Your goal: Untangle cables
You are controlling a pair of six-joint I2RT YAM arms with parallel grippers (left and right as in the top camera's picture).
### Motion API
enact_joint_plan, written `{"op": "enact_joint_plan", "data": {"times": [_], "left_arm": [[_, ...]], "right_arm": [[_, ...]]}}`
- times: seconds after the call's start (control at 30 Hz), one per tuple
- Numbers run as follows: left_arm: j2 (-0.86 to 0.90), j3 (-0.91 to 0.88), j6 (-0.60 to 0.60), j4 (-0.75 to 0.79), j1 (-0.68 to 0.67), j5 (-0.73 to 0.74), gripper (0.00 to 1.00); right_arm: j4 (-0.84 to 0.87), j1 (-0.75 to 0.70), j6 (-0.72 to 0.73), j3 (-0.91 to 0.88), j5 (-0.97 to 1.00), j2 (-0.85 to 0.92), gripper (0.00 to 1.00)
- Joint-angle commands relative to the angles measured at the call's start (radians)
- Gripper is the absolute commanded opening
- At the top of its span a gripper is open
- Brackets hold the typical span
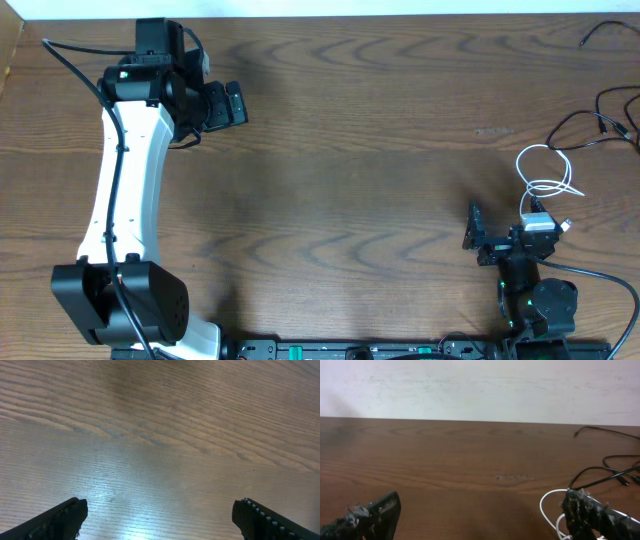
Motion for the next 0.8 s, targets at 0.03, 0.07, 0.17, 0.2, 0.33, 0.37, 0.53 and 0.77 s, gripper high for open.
{"op": "enact_joint_plan", "data": {"times": [0.03,0.07,0.17,0.2,0.33,0.37,0.53,0.77], "left_arm": [[0.006,-0.004,-0.006,-0.003,-0.001,-0.003,0.98],[0.006,-0.004,-0.006,-0.003,-0.001,-0.003,0.98],[-0.005,-0.005,-0.005,-0.004,-0.003,-0.006,0.98],[-0.02,-0.005,-0.005,-0.005,-0.007,-0.008,0.98],[-0.111,-0.01,-0.005,-0.005,-0.027,-0.008,0.98],[-0.145,-0.021,-0.005,-0.005,-0.032,-0.008,0.98],[-0.379,-0.201,-0.005,0.063,-0.063,-0.104,0.98],[-0.756,-0.579,0.002,0.221,-0.062,-0.241,0.98]], "right_arm": [[-0.004,0.008,0.018,-0.002,-0.007,-0.009,0.99],[-0.004,0.008,0.018,-0.002,-0.007,-0.009,0.99],[-0.004,0.008,0.018,-0.002,-0.007,-0.009,0.99],[-0.004,0.008,0.018,-0.002,-0.007,-0.009,0.99],[-0.004,0.008,0.018,-0.002,-0.007,-0.009,0.99],[-0.004,0.008,0.018,-0.002,-0.007,-0.009,0.99],[-0.004,0.008,0.018,-0.002,-0.007,-0.009,0.99],[-0.004,0.008,0.018,-0.002,-0.007,-0.009,0.99]]}}
